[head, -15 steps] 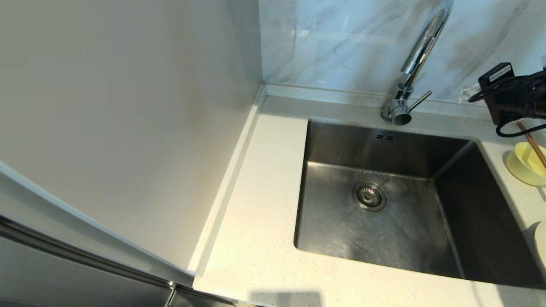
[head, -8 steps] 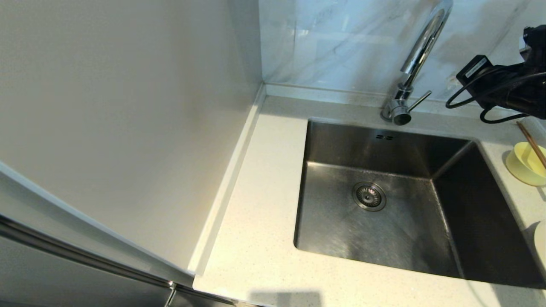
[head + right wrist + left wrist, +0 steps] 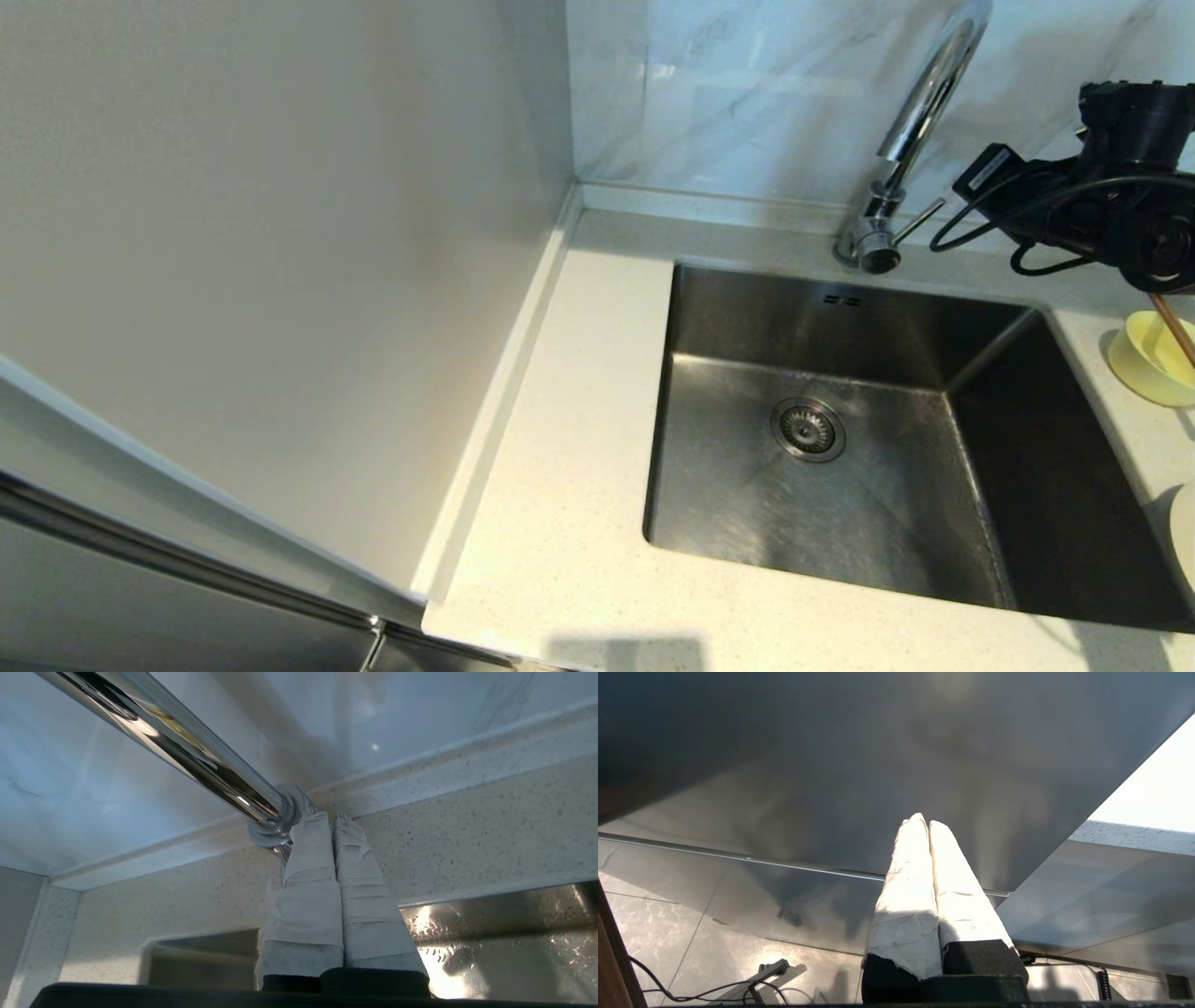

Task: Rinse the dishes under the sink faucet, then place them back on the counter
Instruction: Turn on the faucet

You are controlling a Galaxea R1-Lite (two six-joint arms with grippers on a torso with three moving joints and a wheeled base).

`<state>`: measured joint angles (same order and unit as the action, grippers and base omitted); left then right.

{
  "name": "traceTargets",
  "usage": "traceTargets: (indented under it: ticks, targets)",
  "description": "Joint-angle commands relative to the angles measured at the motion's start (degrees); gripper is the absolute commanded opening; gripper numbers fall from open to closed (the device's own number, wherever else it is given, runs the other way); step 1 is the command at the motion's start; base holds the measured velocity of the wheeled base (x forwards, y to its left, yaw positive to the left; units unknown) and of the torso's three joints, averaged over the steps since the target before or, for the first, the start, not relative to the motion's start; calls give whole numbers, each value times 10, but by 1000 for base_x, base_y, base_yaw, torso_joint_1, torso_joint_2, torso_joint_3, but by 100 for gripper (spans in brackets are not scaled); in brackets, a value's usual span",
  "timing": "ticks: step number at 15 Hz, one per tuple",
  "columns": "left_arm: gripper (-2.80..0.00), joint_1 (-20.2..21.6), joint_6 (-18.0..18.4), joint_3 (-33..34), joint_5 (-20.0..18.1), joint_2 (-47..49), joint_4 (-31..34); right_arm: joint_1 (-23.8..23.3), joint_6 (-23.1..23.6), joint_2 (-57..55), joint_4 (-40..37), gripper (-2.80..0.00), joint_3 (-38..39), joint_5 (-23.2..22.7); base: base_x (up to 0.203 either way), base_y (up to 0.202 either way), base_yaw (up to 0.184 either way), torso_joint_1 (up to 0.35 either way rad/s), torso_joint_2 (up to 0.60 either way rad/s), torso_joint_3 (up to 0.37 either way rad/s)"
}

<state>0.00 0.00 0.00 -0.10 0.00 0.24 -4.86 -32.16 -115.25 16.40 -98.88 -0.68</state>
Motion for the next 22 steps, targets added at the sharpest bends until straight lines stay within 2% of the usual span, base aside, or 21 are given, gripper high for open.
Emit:
traceTargets:
  ticks: [1,8,13,18,20,22]
  targets:
    - [-280,0,0,0,0,0,0,3,-2,-9,1,-280,-3,-1,0,0,0,0,0,0]
    - [-280,0,0,0,0,0,0,15,0,-12,-3,-280,-16,-1,0,0,0,0,0,0]
    - [-280,0,0,0,0,0,0,14,11,18,-58,-280,-1,-10,0,0,0,0,0,0]
    - [-280,0,0,0,0,0,0,12,11,84,-90,-280,79,-85,0,0,0,0,0,0]
    - [-280,0,0,0,0,0,0,12,11,98,-98,-280,93,-93,0,0,0,0,0,0]
    - [-280,0,0,0,0,0,0,11,14,92,-94,-280,84,-70,0,0,0,0,0,0]
